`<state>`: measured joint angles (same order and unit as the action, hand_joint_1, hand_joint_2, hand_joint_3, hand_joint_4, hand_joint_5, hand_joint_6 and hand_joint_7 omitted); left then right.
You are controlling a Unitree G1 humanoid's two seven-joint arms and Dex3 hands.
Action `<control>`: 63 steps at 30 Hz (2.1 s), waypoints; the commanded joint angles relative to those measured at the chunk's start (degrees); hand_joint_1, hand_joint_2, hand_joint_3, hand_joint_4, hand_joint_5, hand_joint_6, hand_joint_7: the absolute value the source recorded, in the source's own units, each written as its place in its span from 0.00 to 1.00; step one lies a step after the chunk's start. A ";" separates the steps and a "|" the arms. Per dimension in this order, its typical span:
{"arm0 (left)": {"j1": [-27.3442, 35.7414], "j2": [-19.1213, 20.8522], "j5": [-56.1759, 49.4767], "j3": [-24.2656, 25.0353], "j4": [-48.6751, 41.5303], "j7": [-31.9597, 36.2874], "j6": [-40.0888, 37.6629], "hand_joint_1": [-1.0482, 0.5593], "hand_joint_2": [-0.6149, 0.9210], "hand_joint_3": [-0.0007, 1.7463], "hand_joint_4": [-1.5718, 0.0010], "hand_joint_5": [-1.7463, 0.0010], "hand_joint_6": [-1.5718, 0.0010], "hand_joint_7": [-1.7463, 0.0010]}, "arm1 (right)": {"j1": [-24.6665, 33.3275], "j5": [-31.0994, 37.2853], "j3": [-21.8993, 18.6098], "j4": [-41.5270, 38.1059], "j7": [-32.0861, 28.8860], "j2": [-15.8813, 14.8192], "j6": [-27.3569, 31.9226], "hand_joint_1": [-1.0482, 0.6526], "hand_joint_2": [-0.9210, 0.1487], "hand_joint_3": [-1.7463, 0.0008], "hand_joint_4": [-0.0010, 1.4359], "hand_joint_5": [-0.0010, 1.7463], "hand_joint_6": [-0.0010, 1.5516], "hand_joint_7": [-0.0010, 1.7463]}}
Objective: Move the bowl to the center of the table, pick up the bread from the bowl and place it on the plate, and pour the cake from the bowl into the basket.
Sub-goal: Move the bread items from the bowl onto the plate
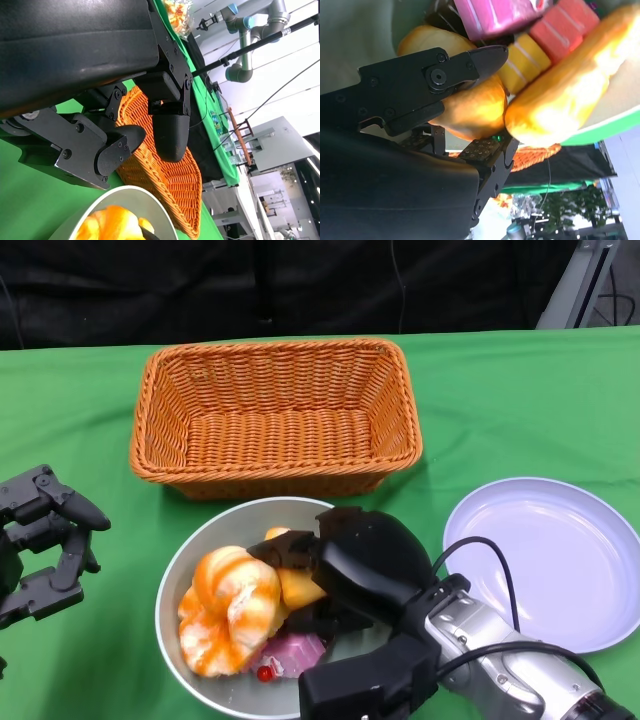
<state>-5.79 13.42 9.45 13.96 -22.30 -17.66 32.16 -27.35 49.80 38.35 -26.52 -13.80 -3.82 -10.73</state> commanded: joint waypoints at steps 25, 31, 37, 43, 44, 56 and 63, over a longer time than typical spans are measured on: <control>0.09 0.05 0.32 0.02 0.46 0.64 -0.13 0.67 0.83 0.57 0.49 0.06 0.50 0.25 | 7.84 -24.34 -16.52 24.83 15.47 -0.92 0.58 0.51 0.00 0.98 0.55 0.82 0.68 0.17; 0.08 0.07 0.57 -0.05 0.62 0.35 -0.35 0.67 0.83 0.58 0.49 0.06 0.51 0.24 | 9.54 -26.51 -18.45 29.48 18.37 -1.40 2.18 0.50 0.00 0.97 0.53 0.89 0.68 0.18; -0.12 0.12 -0.27 0.01 -0.07 1.01 0.29 0.67 0.82 0.58 0.50 0.06 0.51 0.24 | 12.72 -26.61 -22.08 34.39 19.61 -5.02 2.08 0.51 0.00 0.97 0.52 0.90 0.67 0.19; -0.24 0.19 0.12 -0.09 -0.20 0.81 0.04 0.67 0.82 0.58 0.50 0.06 0.51 0.25 | 17.92 -27.70 -28.26 38.04 19.93 -9.67 1.48 0.52 0.00 0.97 0.52 0.94 0.68 0.20; -0.26 0.23 0.23 -0.12 -0.22 0.73 -0.06 0.68 0.82 0.58 0.50 0.06 0.51 0.25 | 18.99 -27.96 -29.55 38.61 19.92 -10.46 1.32 0.52 0.00 0.97 0.52 0.95 0.68 0.20; -0.68 0.57 -0.39 -0.32 -1.26 0.89 0.33 0.67 0.83 0.57 0.50 0.06 0.51 0.24 | 24.84 -29.03 -35.55 42.90 19.75 -11.85 3.42 0.51 0.00 0.98 0.51 0.97 0.68 0.22; -1.54 0.85 -0.10 -0.52 -3.34 0.13 1.04 0.67 0.84 0.56 0.50 0.06 0.51 0.25 | 26.94 -26.00 -40.47 35.08 14.33 -15.84 -2.61 0.53 0.02 0.99 0.52 0.99 0.67 0.23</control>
<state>-6.78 13.26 9.36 13.29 -24.99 -17.19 32.51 -0.98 23.21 -0.94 9.77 1.95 -18.42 -11.82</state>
